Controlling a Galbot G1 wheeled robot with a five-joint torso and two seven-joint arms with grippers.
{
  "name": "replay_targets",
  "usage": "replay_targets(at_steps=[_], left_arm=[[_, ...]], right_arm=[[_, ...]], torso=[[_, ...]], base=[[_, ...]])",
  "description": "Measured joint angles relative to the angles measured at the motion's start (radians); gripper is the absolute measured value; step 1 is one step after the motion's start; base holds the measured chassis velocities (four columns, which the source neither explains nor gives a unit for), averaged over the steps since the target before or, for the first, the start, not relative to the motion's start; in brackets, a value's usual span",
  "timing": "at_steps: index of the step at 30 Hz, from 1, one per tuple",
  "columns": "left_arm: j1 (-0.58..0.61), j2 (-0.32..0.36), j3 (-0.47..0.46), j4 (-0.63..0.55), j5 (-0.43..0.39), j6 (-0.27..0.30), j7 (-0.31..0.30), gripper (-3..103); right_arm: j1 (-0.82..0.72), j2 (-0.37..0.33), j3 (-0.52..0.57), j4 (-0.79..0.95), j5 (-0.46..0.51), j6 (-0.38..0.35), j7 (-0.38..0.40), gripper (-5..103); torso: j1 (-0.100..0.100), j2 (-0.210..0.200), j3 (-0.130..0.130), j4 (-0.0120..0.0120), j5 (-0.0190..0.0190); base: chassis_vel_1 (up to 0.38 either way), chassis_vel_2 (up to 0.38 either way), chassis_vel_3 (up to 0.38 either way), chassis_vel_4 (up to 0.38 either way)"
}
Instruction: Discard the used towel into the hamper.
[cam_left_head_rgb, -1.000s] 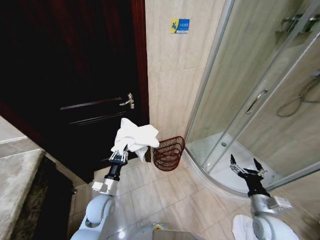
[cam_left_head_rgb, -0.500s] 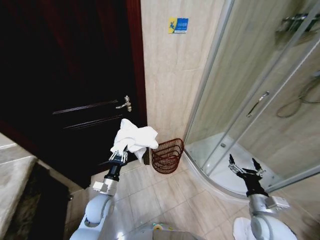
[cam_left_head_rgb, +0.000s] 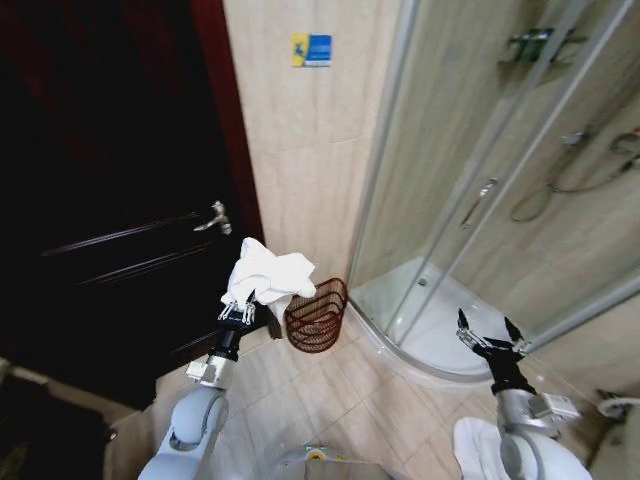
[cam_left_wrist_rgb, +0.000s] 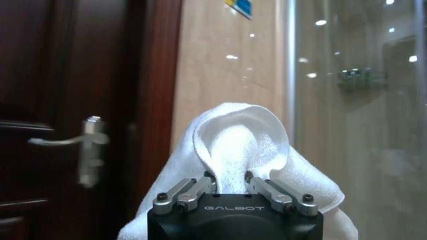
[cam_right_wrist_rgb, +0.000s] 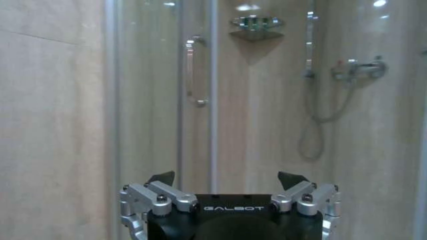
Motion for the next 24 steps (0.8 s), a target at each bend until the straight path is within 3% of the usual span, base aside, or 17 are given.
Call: replay_targets(at_steps=[5, 11, 24], left_arm=[[0.001, 0.003, -0.001, 0.009, -0.001, -0.011, 0.006, 15], [-0.018, 0.005, 0.003, 0.026, -0.017, -0.013, 0.006, 15], [-0.168, 0.074, 0.14, 0.183, 0.01, 0.109, -0.028, 15]], right_arm=[[0.004, 0.007, -0.006, 0.0, -0.008, -0.003, 0.0, 100], [0.01, 0.007, -0.008, -0.002, -0.009, -0.011, -0.013, 100], [0.023, 0.009, -0.01, -0.017, -0.022, -0.009, -0.017, 100]], torso=[[0.0, 0.0, 0.0, -0.0006, 0.0001], [0.0, 0.0, 0.0, 0.0003, 0.0], [0.0, 0.0, 0.0, 0.0, -0.0001]], base=[[-0.158, -0.031, -0.047, -0.145], [-0.041, -0.006, 0.013, -0.03], [0.0, 0.0, 0.0, 0.0]])
